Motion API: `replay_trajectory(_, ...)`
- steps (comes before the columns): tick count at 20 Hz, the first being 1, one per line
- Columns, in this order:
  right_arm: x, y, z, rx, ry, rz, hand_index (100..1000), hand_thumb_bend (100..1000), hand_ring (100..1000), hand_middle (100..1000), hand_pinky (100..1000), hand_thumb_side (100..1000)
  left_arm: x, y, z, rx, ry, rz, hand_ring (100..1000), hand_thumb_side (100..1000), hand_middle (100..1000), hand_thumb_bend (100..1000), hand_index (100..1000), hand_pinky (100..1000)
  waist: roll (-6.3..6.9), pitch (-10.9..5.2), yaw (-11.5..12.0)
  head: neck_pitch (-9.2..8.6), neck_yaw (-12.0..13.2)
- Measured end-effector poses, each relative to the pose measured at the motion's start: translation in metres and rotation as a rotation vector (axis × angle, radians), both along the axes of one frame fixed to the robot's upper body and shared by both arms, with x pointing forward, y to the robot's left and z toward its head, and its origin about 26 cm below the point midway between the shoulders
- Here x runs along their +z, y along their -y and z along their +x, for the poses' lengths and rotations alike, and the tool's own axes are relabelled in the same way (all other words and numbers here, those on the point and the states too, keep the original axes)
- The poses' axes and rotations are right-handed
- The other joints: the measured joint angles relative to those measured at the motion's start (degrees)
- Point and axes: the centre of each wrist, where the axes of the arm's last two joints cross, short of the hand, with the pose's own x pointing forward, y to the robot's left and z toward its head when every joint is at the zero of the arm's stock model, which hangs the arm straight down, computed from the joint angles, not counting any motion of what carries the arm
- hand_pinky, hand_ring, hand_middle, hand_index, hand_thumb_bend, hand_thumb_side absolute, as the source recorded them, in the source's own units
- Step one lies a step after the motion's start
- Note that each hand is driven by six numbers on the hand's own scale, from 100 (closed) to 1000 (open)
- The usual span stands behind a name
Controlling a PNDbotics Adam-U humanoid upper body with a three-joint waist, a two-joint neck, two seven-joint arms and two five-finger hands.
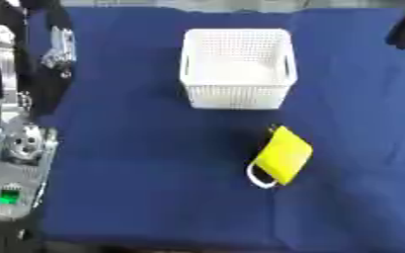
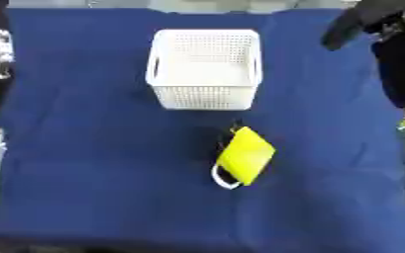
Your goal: Pick up objects on the table and place them in the box.
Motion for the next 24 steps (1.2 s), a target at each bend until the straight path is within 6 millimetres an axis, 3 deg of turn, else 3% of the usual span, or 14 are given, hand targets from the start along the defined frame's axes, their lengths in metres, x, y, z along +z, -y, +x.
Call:
replay_trajectory(10, 0.000, 0.000, 0.000, -0.012, 0.002, -0.023, 664, 230, 488, 508, 525, 796, 0.000, 0.000, 0.000, 0.000, -0.002, 0.001, 751, 709, 773, 100, 824, 901, 0.06, 0.05, -0.03, 0.00, 0.01)
replay_trajectory(14, 0.012, 0.000, 0.002, -0.047, 0.087, -0.106, 681, 245, 499, 528, 539, 801, 0.000, 0.000, 0.000, -0.001, -0.002, 0.001, 751, 709, 773, 100, 824, 901, 0.13, 0.05, -0.15, 0.00, 0.01)
replay_trajectory(19, 0.031, -0.017, 0.004, -0.052, 0.258, -0.271, 698, 268, 516, 555, 559, 804, 0.000, 0.000, 0.000, -0.004, -0.005, 0.001, 751, 708, 773, 100, 824, 900, 0.62, -0.01, 0.19, 0.00, -0.01)
replay_trajectory(20, 0.033, -0.021, 0.004, -0.048, 0.291, -0.300, 712, 293, 528, 573, 572, 770, 0.000, 0.000, 0.000, -0.004, -0.005, 0.001, 751, 707, 773, 100, 824, 900, 0.67, -0.02, 0.20, 0.00, -0.02)
replay_trajectory(21, 0.035, -0.026, 0.006, -0.039, 0.326, -0.329, 714, 276, 530, 578, 574, 824, 0.000, 0.000, 0.000, -0.005, -0.005, 0.001, 751, 707, 773, 100, 824, 900, 0.70, -0.08, 0.21, 0.00, -0.04)
replay_trajectory(24, 0.037, -0.041, 0.014, -0.002, 0.420, -0.413, 720, 271, 536, 586, 580, 842, 0.000, 0.001, 0.000, -0.009, -0.006, 0.002, 751, 707, 773, 100, 824, 900, 0.91, -0.17, 0.45, 0.00, -0.22)
